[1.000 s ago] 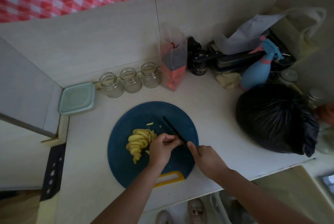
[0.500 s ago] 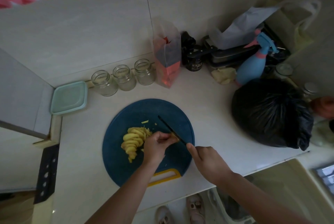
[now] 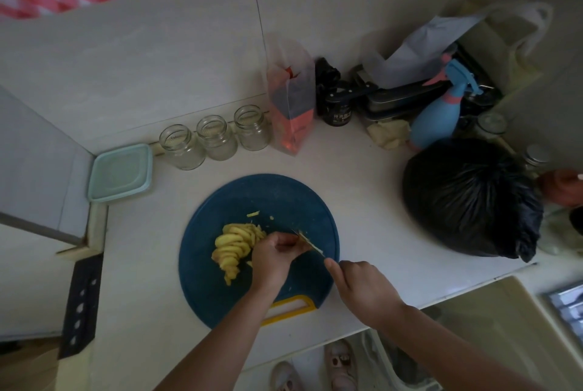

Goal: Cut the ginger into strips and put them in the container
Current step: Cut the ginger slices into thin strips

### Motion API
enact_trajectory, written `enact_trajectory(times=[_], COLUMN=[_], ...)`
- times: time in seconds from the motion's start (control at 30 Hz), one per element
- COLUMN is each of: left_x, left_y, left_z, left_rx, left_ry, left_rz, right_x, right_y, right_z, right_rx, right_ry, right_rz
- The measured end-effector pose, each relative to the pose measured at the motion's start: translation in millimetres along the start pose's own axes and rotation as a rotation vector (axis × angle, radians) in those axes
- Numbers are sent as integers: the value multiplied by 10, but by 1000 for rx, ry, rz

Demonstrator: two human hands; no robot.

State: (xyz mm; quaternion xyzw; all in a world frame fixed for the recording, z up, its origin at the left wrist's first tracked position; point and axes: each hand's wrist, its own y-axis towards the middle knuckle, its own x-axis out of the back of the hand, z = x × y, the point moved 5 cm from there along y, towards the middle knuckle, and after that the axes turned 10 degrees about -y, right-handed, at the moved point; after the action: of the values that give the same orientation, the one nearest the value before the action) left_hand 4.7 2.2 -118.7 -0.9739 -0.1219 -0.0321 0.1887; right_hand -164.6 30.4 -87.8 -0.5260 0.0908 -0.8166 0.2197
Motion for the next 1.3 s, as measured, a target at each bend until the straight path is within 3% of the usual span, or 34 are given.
enact_trajectory(times=[0.83,1.03,1.2,1.3], left_x=[-20,4,29,30], left_y=[-11,-15,18,40], left_z=[82,80,68,78], left_rx=[-73,-53,-15,13], left_ry=[-30,-99,-114,-108], left_rz=[26,26,54,34], right_x=[-17,-19,41,72], right_y=[305,480,468,385], right_z=[189,182,123,98], right_rx=[-78,-214,-334,-320], right_ry=[50,242,508,508], right_rz=[174,173,280,287])
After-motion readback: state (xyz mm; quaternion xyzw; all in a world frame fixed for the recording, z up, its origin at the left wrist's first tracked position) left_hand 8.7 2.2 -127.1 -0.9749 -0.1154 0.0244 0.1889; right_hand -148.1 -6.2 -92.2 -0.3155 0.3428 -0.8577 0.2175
